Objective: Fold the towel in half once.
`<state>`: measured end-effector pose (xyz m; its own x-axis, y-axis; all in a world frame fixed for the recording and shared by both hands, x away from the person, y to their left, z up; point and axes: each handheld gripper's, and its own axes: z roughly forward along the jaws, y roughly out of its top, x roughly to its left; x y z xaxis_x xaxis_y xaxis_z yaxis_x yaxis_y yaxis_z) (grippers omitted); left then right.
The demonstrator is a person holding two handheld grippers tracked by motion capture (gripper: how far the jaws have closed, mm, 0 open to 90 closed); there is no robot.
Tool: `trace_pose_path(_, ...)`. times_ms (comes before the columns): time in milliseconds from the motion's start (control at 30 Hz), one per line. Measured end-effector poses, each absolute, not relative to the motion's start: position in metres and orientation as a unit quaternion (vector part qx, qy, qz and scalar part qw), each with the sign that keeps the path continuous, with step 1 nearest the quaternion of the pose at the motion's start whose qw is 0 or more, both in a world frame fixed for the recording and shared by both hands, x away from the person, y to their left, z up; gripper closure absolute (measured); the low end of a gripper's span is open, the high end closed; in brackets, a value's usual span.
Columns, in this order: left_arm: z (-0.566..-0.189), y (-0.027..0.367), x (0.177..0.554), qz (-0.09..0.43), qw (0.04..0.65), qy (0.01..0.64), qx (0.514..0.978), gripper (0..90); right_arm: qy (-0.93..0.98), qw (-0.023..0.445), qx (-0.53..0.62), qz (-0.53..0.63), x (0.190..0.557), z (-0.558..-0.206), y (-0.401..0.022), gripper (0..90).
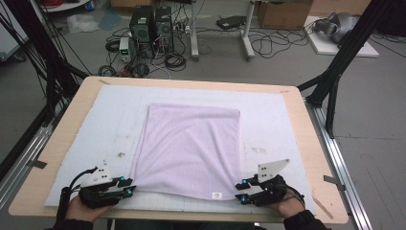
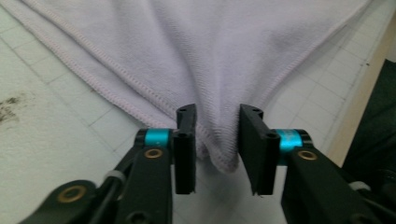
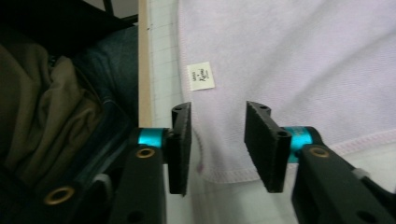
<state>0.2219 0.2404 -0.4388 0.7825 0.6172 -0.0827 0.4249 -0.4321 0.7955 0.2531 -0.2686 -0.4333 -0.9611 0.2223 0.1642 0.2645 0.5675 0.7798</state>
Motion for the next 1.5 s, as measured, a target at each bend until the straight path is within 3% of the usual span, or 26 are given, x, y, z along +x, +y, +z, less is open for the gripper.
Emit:
trace_pose_path(233, -0.433, 0.24, 0.233, 0.129, 0.454, 0.324, 0.82, 52.0, -0.869, -0.004, -0.183, -0.459, 0.266, -0.431, -0.271, 45.7)
trace_pose_path(500, -0.429, 0.238, 0.25, 0.142, 0.46, 0.334, 0.81, 45.1, -0.858, -0.016, -0.203, -0.472, 0.284, -0.428, -0.267, 35.0)
trace_pose_path(800, -0.414, 0.252, 0.251, 0.164, 0.491, 0.338, 0.786, 43.8, -0.853, -0.017, -0.203, -0.481, 0.289, -0.424, -0.266, 33.5)
trace_pose_path(1500, -0.42, 0.248, 0.266, 0.168, 0.467, 0.345, 0.796, 39.6, -0.847, -0.058, -0.239, -0.471, 0.309, -0.425, -0.262, 28.0)
